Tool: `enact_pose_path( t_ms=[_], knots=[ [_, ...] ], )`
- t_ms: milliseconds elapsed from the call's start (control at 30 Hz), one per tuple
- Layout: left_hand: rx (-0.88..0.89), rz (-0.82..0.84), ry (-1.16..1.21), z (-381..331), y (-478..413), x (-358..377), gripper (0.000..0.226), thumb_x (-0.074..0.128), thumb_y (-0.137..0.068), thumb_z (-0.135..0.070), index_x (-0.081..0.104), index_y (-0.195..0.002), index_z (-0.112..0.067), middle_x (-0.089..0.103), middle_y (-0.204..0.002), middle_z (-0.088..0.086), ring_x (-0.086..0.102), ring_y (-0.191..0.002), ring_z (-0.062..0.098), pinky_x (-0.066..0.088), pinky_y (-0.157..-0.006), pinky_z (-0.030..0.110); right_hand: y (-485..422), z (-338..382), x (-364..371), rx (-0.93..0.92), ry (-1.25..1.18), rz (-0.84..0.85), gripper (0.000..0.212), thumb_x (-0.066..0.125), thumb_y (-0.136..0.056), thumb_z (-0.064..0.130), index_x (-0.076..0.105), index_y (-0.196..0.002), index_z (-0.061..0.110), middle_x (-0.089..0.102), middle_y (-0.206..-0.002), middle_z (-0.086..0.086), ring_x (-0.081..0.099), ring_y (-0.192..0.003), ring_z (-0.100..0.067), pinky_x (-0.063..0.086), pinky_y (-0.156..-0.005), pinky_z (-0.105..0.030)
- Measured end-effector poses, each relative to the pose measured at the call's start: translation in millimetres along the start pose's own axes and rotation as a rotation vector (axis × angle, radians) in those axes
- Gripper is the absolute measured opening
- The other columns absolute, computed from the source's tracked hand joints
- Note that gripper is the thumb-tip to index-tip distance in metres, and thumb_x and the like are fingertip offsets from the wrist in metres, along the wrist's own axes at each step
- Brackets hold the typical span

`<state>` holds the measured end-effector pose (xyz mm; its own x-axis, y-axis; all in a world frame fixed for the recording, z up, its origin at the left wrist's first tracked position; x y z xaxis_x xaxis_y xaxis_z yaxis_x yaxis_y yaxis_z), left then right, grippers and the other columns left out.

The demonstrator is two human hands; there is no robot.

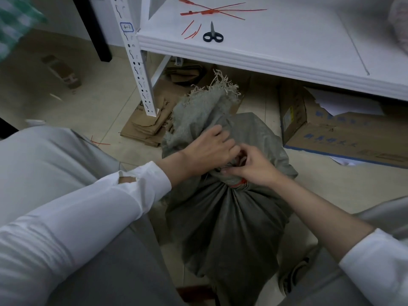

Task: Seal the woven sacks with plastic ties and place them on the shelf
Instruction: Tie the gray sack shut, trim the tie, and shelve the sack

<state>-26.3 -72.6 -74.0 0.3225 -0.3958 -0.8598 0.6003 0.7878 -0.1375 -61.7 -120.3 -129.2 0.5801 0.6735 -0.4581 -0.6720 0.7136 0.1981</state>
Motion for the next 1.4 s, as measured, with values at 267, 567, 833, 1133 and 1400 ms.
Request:
enact_pose_path(
  t_ms=[267,567,833,1133,1400],
  knots=[
    [-0.119,0.138,0.269,5,3,14,0.054,0.068,-0.071,-0.034,0.043,-0.114,-0.013,0.048,-0.111,0.005,0.047,-0.1,0.023,0.035,-0.079,0.031,-4,5,2,-0.012,0.557,-0.15,0.029,0.077,-0.068,0.024,0.06,-0.088,0.012,0.067,-0.084,-0.01,0.065,-0.084,-0.031,0.049,-0.063,-0.037],
    [-0.377,0.592,0.743,0,42,86,0.071,0.07,-0.083,-0.029,0.029,-0.138,-0.01,0.041,-0.13,0.016,0.057,-0.109,0.036,0.048,-0.085,0.041,-10,-33,49,-0.006,0.516,0.178,0.045,0.084,-0.068,0.027,0.065,-0.105,0.012,0.054,-0.112,-0.011,0.061,-0.095,-0.028,0.047,-0.077,-0.027],
    [-0.212,0.78,0.624,-33,56,119,0.079,0.067,-0.084,-0.025,0.022,-0.148,-0.011,0.053,-0.124,0.014,0.056,-0.109,0.032,0.044,-0.076,0.035,-3,-51,28,-0.006,0.731,0.348,0.061,0.071,-0.081,0.022,0.049,-0.139,0.027,0.04,-0.145,-0.001,0.046,-0.126,-0.021,0.038,-0.106,-0.03],
    [-0.207,0.789,0.575,-34,49,114,0.033,0.058,-0.091,-0.023,0.054,-0.119,-0.008,0.057,-0.114,0.012,0.06,-0.098,0.029,0.04,-0.067,0.032,0,-95,25,0.117,1.023,0.323,0.059,0.065,-0.083,0.043,0.038,-0.136,0.036,0.031,-0.145,-0.007,0.033,-0.133,-0.031,0.041,-0.101,-0.048],
    [-0.374,0.828,0.809,-12,57,102,0.082,0.068,-0.08,-0.05,0.034,-0.14,-0.005,0.056,-0.12,0.013,0.06,-0.101,0.029,0.049,-0.076,0.033,0,-70,16,0.037,0.816,0.154,0.045,0.061,-0.083,0.02,0.05,-0.127,0.024,0.056,-0.115,-0.007,0.057,-0.107,-0.03,0.05,-0.087,-0.042]
  ],
)
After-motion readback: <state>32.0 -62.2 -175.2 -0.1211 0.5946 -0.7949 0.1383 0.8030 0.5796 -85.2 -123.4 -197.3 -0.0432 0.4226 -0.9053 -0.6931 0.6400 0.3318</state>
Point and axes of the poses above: each hand's wrist, its own y-axis away from the middle knuckle, its own x-axis out of the palm, z = x × y, the point moved 10 cm from there along -y, towards the middle knuckle
